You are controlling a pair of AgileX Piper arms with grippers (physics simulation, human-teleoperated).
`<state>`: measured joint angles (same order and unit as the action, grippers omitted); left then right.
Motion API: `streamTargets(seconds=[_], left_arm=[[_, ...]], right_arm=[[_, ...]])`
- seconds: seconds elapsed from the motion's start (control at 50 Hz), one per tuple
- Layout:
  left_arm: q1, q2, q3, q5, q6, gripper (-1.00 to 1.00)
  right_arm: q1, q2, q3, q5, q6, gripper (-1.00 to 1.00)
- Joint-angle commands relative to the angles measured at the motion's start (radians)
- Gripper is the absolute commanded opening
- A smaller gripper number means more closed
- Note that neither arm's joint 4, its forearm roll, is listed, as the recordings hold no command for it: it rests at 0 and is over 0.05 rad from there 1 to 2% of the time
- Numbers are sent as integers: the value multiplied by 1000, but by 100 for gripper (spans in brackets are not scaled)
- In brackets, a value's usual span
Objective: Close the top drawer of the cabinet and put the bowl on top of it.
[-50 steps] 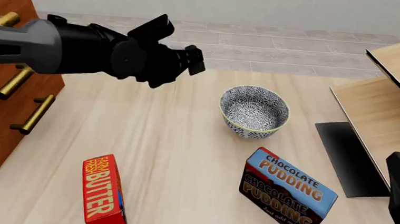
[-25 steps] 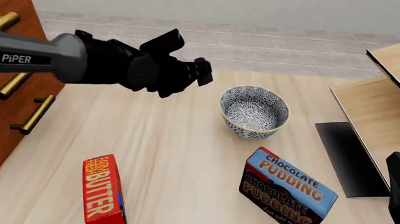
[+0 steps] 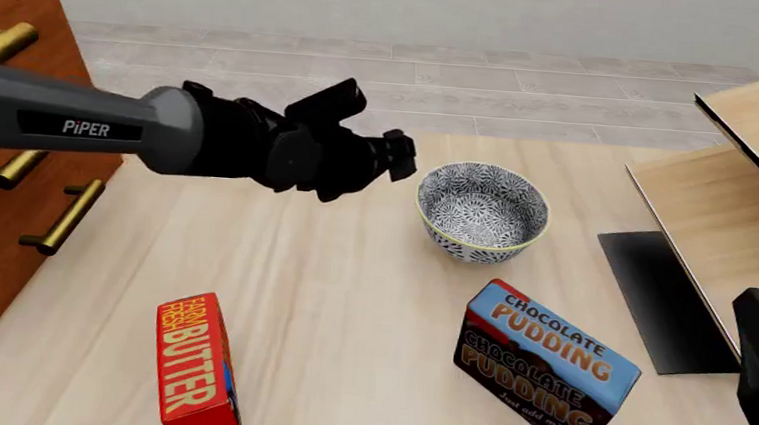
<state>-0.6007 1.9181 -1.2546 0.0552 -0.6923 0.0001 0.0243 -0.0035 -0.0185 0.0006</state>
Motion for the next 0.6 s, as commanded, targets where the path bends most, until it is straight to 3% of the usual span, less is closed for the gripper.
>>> streamTargets(seconds=[0.02, 0.6], left_arm=[[-9, 35, -14, -10, -5, 100], [-55, 104, -27, -52, -19, 100]], right_arm=[[0, -7, 0, 6, 0, 100], [0, -7, 0, 6, 0, 100]])
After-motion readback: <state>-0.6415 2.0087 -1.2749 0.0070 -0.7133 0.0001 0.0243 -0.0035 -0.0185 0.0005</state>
